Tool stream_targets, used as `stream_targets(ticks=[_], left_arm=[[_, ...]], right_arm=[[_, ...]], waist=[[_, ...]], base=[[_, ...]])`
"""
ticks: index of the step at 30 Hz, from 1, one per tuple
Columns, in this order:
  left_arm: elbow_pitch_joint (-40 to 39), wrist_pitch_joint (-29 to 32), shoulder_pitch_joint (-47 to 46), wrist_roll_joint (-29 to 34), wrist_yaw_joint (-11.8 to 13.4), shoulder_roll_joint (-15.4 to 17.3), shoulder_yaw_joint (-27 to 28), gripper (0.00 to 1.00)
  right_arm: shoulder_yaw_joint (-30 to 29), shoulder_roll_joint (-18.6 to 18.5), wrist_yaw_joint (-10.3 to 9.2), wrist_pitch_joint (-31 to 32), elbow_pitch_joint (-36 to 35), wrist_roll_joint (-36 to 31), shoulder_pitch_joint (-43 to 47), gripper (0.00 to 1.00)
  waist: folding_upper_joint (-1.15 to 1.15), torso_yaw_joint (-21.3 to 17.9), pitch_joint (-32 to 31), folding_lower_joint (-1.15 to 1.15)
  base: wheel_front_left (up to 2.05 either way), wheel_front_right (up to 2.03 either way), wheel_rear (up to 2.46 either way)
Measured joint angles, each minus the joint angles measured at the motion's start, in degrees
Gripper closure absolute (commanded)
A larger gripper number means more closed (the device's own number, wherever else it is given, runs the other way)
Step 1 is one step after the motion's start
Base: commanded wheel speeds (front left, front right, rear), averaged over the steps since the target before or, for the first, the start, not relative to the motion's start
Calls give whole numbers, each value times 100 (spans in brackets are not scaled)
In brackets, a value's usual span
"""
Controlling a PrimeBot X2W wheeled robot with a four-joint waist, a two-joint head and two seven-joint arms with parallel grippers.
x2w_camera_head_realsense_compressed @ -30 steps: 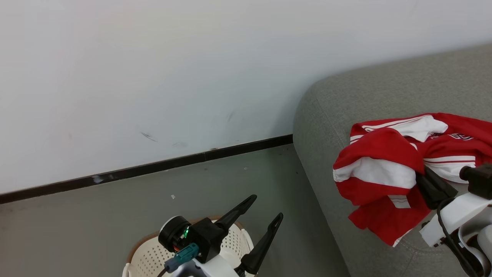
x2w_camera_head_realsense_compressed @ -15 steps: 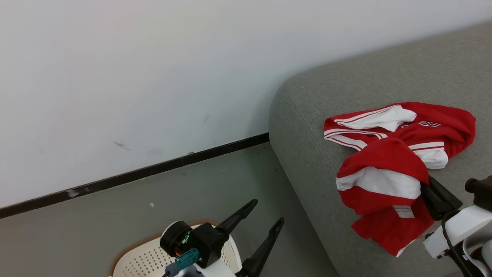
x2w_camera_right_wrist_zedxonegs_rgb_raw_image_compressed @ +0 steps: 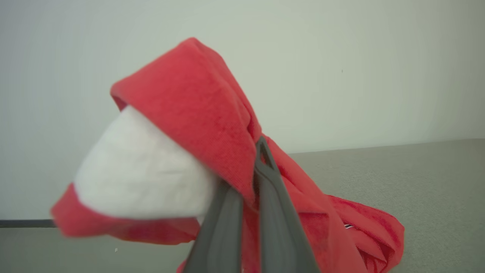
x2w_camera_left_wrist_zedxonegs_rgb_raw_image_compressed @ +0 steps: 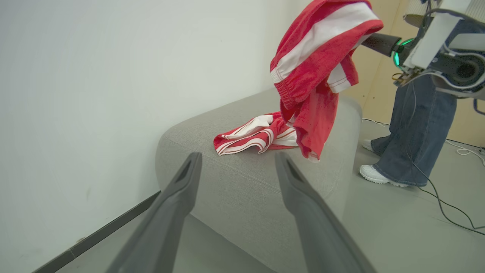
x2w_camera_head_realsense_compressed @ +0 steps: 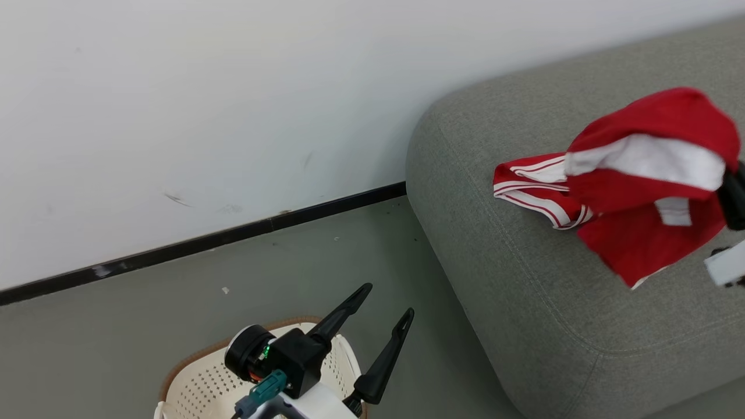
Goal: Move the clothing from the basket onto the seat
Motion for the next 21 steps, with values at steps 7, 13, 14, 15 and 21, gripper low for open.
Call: stream_targets(ticks=[7, 13, 14, 15, 21], left_arm=[[-186, 13, -32, 73, 51, 42, 27, 0], [-359, 78, -163, 152, 76, 84, 35, 0], [-387, 78, -191, 157, 108, 82, 43, 0], [-412, 78, -221, 170, 116, 84, 46, 0], [-527, 136, -430, 342, 115, 69, 8, 0]], right_arm=[[-557, -321, 0, 261, 334, 99, -535, 100], [-943, -552, 0, 467, 738, 138, -836, 100], [-1001, -579, 0, 490, 820, 138, -884, 100], [-1054, -602, -1, 520, 891, 137, -915, 100], [-1172, -653, -1, 590, 1326, 131, -1006, 100]], waist=[[0, 112, 220, 0], [0, 226, 449, 0], [0, 247, 491, 0], [0, 269, 533, 0], [0, 386, 756, 0]], base=[[0, 0, 0], [0, 0, 0], [0, 0, 0], [0, 0, 0], [0, 0, 0]])
